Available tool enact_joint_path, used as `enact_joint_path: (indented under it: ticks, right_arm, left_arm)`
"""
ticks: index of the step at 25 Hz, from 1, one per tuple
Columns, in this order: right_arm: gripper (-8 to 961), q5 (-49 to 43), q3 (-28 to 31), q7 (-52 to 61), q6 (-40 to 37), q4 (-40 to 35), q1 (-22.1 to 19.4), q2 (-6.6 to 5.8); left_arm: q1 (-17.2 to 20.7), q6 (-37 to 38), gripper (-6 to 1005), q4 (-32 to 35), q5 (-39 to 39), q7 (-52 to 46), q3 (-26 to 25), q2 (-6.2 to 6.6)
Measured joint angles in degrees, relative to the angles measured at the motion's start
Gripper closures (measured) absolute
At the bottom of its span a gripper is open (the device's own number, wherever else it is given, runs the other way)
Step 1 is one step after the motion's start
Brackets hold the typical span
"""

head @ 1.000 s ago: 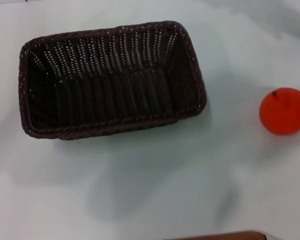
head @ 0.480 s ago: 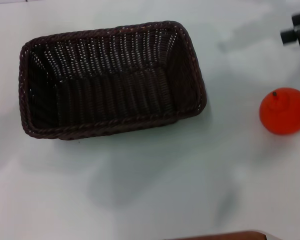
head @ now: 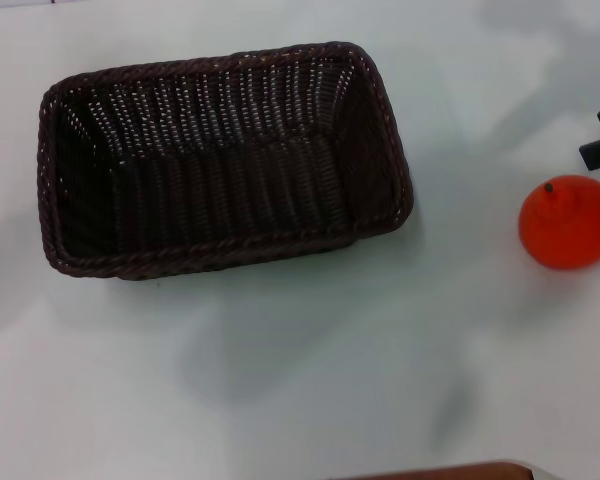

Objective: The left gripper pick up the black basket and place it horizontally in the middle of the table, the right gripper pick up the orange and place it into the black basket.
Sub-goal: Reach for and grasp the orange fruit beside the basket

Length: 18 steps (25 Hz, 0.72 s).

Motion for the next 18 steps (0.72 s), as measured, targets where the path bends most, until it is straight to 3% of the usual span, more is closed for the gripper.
enact_joint_path:
  ticks: [18]
  right_arm:
    - [253, -6.0, -3.8, -0.5, 4.7, 2.8, -0.4, 1.13]
  left_arm:
    - [-1.4, -0.1, 388, -1.6, 0.0, -0.4, 0.0, -0.06]
